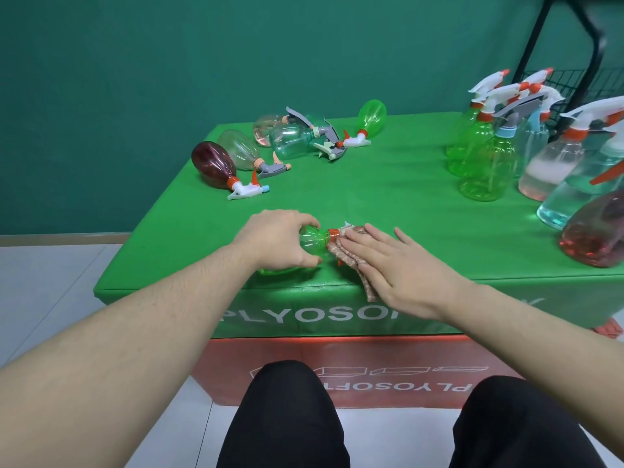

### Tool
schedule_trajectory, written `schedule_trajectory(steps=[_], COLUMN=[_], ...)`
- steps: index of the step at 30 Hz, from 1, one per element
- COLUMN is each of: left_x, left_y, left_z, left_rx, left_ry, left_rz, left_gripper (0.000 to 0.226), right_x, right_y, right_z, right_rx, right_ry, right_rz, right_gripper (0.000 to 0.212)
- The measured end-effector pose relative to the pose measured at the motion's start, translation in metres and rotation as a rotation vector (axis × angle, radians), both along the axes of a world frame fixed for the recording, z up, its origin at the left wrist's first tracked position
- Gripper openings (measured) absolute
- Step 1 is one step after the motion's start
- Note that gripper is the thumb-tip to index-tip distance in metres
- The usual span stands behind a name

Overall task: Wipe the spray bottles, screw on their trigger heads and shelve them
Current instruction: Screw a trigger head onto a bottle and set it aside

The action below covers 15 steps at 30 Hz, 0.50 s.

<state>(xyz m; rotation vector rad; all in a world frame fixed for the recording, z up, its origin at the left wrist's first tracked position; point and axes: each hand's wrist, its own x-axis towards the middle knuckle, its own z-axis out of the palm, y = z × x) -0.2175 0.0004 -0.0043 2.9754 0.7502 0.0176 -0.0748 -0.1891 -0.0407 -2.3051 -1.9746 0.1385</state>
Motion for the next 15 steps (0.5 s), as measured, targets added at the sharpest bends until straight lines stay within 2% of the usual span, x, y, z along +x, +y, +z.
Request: schedule_trajectory(steps=[5,9,15], left_x=[-0.001,-0.004,-0.004], left_y=[-0.002,-0.001,0.004], left_z=[0.002,0.000,-0.007], left_rx=[-0.015,-0.023,-0.011], left_ry=[-0.009,-0.051,-0.078], left_rz=[0.004,0.015,0.021], left_gripper=[0.073,0.074,0.075], right_x=[-0.013,-0.005,0.010], right_y=[0.004,0.008,0.019], right_z=[-0.002,-0.001,-0.007], right_rx=[0.005,0.024,0.124], right_ry=[-0.101,-0.139,0.051], right_rz=[0.113,0.103,-0.067], right_gripper=[0.068,0.066,0.067])
